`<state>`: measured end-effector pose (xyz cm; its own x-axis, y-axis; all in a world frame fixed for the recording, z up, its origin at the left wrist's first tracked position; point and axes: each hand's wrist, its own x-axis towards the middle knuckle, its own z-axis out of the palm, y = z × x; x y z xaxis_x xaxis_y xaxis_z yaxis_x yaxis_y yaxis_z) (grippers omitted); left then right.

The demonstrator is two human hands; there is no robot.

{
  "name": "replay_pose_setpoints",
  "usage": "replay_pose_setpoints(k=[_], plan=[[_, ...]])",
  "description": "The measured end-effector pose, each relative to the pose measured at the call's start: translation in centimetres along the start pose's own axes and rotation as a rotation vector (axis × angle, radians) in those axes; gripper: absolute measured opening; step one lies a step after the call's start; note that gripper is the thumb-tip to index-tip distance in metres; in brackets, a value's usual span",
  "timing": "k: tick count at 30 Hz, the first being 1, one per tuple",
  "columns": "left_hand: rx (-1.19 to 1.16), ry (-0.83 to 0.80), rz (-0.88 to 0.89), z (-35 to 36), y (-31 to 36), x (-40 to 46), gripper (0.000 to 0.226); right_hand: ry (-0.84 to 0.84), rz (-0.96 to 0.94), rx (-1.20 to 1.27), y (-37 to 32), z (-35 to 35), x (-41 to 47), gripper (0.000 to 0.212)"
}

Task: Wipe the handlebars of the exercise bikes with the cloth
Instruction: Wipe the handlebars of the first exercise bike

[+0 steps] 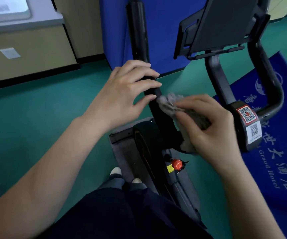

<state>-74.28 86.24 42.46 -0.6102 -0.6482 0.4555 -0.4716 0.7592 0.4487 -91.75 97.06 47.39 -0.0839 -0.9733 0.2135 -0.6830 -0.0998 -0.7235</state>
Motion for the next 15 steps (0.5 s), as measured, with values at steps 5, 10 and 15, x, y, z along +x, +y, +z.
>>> replay_pose_setpoints(k=[5, 10, 15], plan=[[-0.089, 0.006, -0.027, -0.5, -0.6, 0.1, 0.034, -0.031, -0.048, -0.028, -0.3, 2.0, 1.1, 0.014], [-0.114, 0.027, -0.048, -0.3, -0.6, 0.1, 0.028, -0.092, -0.021, 0.049, 0.1, 1.2, 0.0, 0.013], [-0.092, 0.057, -0.066, -0.2, 0.3, -0.1, 0.025, -0.115, -0.031, 0.029, 0.2, 0.2, -1.4, 0.013]])
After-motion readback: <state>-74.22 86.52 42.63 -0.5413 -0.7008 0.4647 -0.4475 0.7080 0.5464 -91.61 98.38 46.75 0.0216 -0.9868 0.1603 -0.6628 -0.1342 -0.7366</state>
